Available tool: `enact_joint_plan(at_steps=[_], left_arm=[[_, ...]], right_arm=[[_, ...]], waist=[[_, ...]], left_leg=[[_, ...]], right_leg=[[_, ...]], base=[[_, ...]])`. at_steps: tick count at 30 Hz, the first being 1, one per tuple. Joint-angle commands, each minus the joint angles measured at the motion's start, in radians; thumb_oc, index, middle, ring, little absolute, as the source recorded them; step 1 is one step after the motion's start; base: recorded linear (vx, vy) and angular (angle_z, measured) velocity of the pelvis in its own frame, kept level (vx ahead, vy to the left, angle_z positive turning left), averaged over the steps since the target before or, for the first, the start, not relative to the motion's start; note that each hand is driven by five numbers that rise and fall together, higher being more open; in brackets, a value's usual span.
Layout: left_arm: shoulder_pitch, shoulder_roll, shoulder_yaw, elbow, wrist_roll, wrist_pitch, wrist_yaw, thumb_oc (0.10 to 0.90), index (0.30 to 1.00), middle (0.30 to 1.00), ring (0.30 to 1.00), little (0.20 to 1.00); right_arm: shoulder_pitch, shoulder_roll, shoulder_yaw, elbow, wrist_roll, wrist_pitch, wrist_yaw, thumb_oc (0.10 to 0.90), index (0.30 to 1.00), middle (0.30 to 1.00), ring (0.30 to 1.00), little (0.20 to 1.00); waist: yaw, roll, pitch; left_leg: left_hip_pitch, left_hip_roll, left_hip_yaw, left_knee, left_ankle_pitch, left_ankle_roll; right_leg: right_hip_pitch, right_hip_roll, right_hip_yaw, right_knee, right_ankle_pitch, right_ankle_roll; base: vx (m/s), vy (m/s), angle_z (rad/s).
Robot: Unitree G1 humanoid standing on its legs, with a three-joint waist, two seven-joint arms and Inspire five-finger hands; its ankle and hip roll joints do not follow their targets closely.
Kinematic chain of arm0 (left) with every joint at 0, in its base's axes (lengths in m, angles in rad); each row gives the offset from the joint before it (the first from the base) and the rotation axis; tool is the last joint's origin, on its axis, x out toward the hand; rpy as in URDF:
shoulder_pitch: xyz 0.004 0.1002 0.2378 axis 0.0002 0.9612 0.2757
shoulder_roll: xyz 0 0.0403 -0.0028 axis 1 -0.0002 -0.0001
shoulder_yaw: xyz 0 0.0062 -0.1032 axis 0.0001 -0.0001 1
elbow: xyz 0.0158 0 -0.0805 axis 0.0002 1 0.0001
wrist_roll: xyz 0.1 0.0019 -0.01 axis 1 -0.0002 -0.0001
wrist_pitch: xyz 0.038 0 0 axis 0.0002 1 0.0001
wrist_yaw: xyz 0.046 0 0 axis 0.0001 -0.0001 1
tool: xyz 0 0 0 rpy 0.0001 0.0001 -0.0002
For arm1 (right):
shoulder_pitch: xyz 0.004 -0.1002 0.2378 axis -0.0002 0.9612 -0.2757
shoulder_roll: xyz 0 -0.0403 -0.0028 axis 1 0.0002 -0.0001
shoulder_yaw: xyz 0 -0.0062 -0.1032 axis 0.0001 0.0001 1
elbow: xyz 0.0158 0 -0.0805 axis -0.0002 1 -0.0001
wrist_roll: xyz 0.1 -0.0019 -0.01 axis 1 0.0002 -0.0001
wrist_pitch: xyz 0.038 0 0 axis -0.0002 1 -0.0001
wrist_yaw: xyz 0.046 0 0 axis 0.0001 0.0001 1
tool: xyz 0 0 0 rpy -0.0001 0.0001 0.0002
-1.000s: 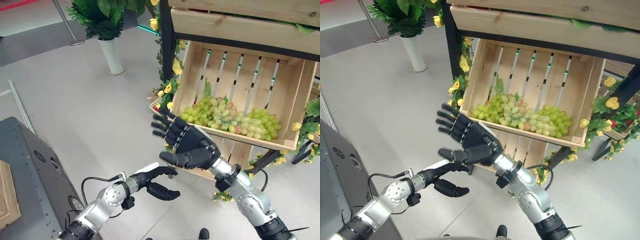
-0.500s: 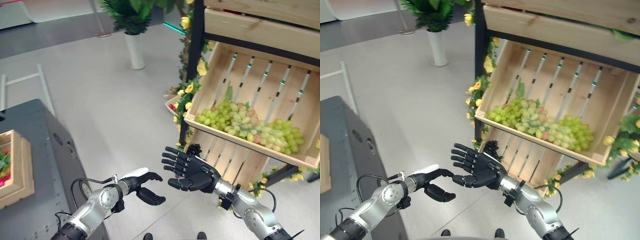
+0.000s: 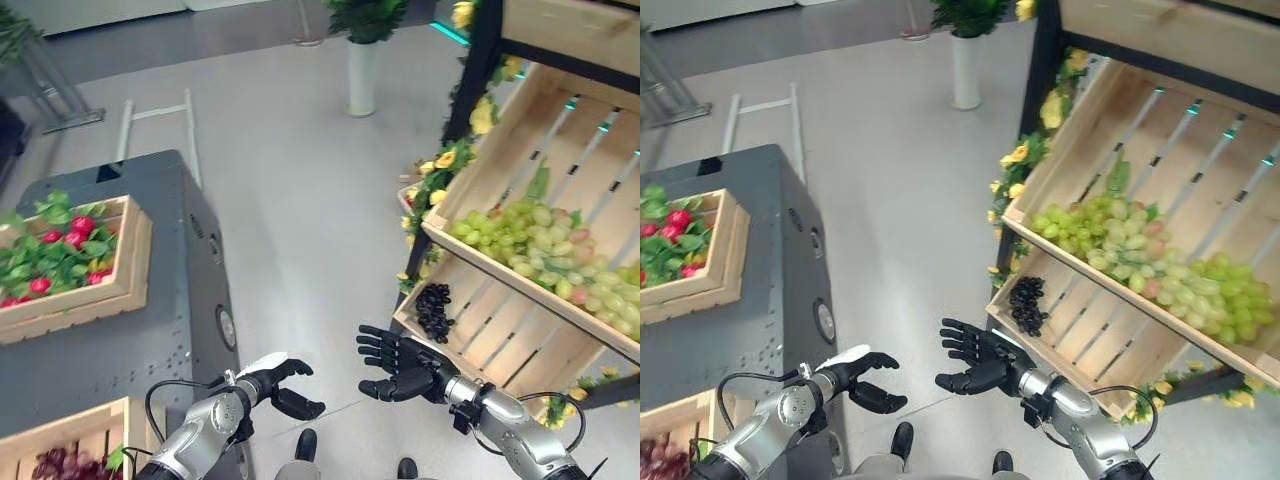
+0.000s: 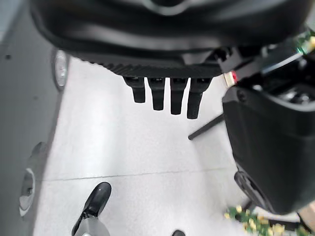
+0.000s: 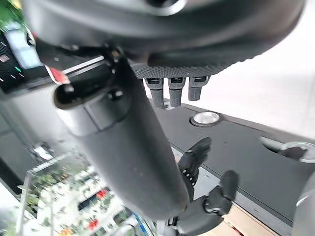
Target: Pick up the fruits from the basket on one side to the basket on the other side
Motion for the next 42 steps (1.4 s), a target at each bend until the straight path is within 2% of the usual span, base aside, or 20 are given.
enact_joint_plan(at_steps=[1,4,7,10,11,14,15,18,24,28,32,35,36,37,39,40,42], left_arm=[[-0.078,0.038,0.087,-0.056,-0.057,-0.057,0.026,0.800,0.900,0.900,0.900,0.900],[-0.073,0.042,0.094,-0.086,-0.067,-0.073,-0.019,0.800,0.900,0.900,0.900,0.900],[-0.062,0.058,0.113,-0.101,-0.087,-0.093,-0.020,0.800,0.900,0.900,0.900,0.900],[-0.062,0.062,0.122,-0.117,-0.099,-0.106,-0.038,0.800,0.900,0.900,0.900,0.900],[-0.067,0.062,0.117,-0.118,-0.103,-0.103,-0.036,0.800,0.900,0.900,0.900,0.900],[-0.093,0.052,0.093,-0.109,-0.105,-0.127,-0.047,0.800,0.900,0.900,0.900,0.900],[-0.099,0.047,0.088,-0.111,-0.106,-0.125,-0.050,0.800,0.900,0.900,0.900,0.900],[-0.081,0.049,0.097,-0.124,-0.105,-0.118,-0.053,0.800,0.900,0.900,0.900,0.900],[-0.037,0.072,0.135,-0.148,-0.104,-0.153,-0.049,0.800,0.900,0.900,0.900,0.900],[-0.047,0.089,0.164,-0.147,-0.122,-0.166,-0.026,0.800,0.900,0.900,0.900,0.900],[-0.055,0.093,0.174,-0.151,-0.141,-0.169,-0.014,0.800,0.900,0.900,0.900,0.900],[-0.058,0.091,0.181,-0.153,-0.159,-0.170,-0.001,0.800,0.900,0.900,0.900,0.900],[-0.059,0.090,0.181,-0.154,-0.163,-0.172,0.001,0.800,0.900,0.900,0.900,0.900],[-0.063,0.085,0.181,-0.154,-0.153,-0.180,0.002,0.800,0.900,0.900,0.900,0.900],[-0.070,0.085,0.166,-0.154,-0.151,-0.183,0.011,0.800,0.900,0.900,0.900,0.900],[-0.071,0.084,0.165,-0.156,-0.152,-0.182,0.012,0.800,0.900,0.900,0.900,0.900],[-0.082,0.072,0.147,-0.167,-0.142,-0.155,0.034,0.800,0.900,0.900,0.900,0.900]], right_arm=[[-0.096,0.064,-0.039,-0.096,0.119,-0.150,0.006,0.800,0.900,0.900,0.900,0.900],[-0.086,0.056,-0.035,-0.089,0.086,-0.168,-0.015,0.800,0.900,0.900,0.900,0.900],[-0.074,0.033,-0.044,-0.093,0.081,-0.166,-0.004,0.800,0.900,0.900,0.900,0.900],[-0.068,0.012,-0.058,-0.087,0.070,-0.172,-0.026,0.800,0.900,0.900,0.900,0.900],[-0.071,0.015,-0.067,-0.080,0.103,-0.175,-0.044,0.800,0.900,0.900,0.900,0.900],[-0.079,0.051,-0.087,-0.065,0.152,-0.196,-0.119,0.800,0.900,0.900,0.900,0.900],[-0.077,0.075,-0.088,-0.066,0.131,-0.201,-0.139,0.800,0.900,0.900,0.900,0.900],[-0.068,0.109,-0.076,-0.066,0.103,-0.202,-0.164,0.800,0.900,0.900,0.900,0.900],[-0.038,0.142,-0.073,-0.085,0.118,-0.187,-0.173,0.800,0.900,0.900,0.900,0.900],[-0.025,0.162,-0.072,-0.091,0.110,-0.181,-0.186,0.800,0.900,0.900,0.900,0.900],[-0.017,0.157,-0.081,-0.099,0.101,-0.178,-0.179,0.800,0.900,0.900,0.900,0.900],[-0.011,0.146,-0.094,-0.111,0.097,-0.174,-0.180,0.800,0.900,0.900,0.900,0.900],[-0.008,0.144,-0.097,-0.114,0.099,-0.173,-0.181,0.800,0.900,0.900,0.900,0.900],[-0.003,0.134,-0.102,-0.117,0.104,-0.172,-0.176,0.800,0.900,0.900,0.900,0.900],[0.012,0.122,-0.106,-0.122,0.096,-0.184,-0.164,0.800,0.900,0.900,0.900,0.900],[0.015,0.120,-0.107,-0.126,0.095,-0.184,-0.163,0.800,0.900,0.900,0.900,0.900],[0.026,0.109,-0.105,-0.145,0.085,-0.182,-0.147,0.800,0.900,0.900,0.900,0.900]], waist=[[0.015,-0.110,0.002],[0.009,-0.117,0.002],[0.006,-0.113,-0.012],[0.002,-0.094,-0.035],[-0.002,-0.085,-0.047],[-0.017,-0.063,-0.074],[-0.018,-0.051,-0.082],[-0.005,-0.038,-0.087],[0.010,-0.039,-0.089],[0.027,-0.041,-0.076],[0.034,-0.040,-0.061],[0.027,-0.037,-0.028],[0.024,-0.038,-0.021],[0.011,-0.041,-0.006],[-0.020,-0.052,0.002],[-0.023,-0.053,0.001],[-0.039,-0.069,-0.004]], left_leg=[[0.010,-0.103,0.147,0.157,-0.131,0.000],[0.018,-0.087,0.209,0.234,-0.155,0.007],[0.036,-0.051,0.259,0.248,-0.134,-0.008],[0.084,0.003,0.338,0.182,-0.116,-0.041],[0.105,0.028,0.388,0.130,-0.094,-0.053],[0.152,0.050,0.488,-0.005,-0.069,-0.058],[0.167,0.038,0.489,-0.055,-0.064,-0.055],[0.168,0.007,0.431,-0.078,-0.079,-0.042],[0.176,-0.050,0.386,-0.078,-0.117,-0.006],[0.180,-0.093,0.376,-0.078,-0.146,0.033],[0.182,-0.118,0.367,-0.078,-0.157,0.054],[0.187,-0.151,0.318,-0.078,-0.159,0.089],[0.188,-0.155,0.304,-0.078,-0.158,0.094],[0.180,-0.159,0.277,-0.078,-0.142,0.106],[0.180,-0.161,0.215,-0.076,-0.139,0.106],[0.176,-0.160,0.207,-0.076,-0.137,0.105],[0.169,-0.164,0.169,-0.075,-0.145,0.104]], right_leg=[[-0.018,0.006,-0.039,0.012,0.025,-0.050],[-0.030,-0.017,-0.084,0.027,0.033,-0.052],[-0.030,-0.033,-0.133,0.019,0.034,-0.054],[-0.012,-0.041,-0.192,0.007,0.016,-0.050],[-0.010,-0.047,-0.228,0.007,0.013,-0.049],[-0.008,-0.064,-0.295,0.011,0.015,-0.039],[-0.010,-0.072,-0.311,0.018,0.018,-0.030],[-0.022,-0.087,-0.302,0.044,0.017,-0.009],[-0.029,-0.118,-0.293,0.054,0.043,0.032],[-0.061,-0.179,-0.312,0.106,0.073,0.069],[-0.087,-0.226,-0.307,0.191,0.096,0.079],[-0.158,-0.267,-0.224,0.400,0.124,0.083],[-0.173,-0.265,-0.200,0.433,0.126,0.081],[-0.207,-0.245,-0.145,0.464,0.141,0.060],[-0.213,-0.176,-0.048,0.386,0.120,0.052],[-0.213,-0.168,-0.037,0.365,0.122,0.050],[-0.194,-0.146,0.021,0.226,0.124,0.052]], base=[[-0.06,-0.010,0.82],[-0.05,0.026,0.91],[-0.04,0.072,1.18],[0.02,0.169,1.02],[0.04,0.218,1.21],[-0.01,0.306,1.42],[0.02,0.331,1.45],[0.05,0.286,1.16],[0.04,0.264,0.25],[-0.02,0.333,0.12],[-0.02,0.247,0.05],[0.00,0.241,0.28],[-0.06,0.099,0.50],[-0.05,0.023,0.55],[-0.01,-0.079,0.77],[0.03,-0.151,0.87],[0.04,-0.162,0.86]])
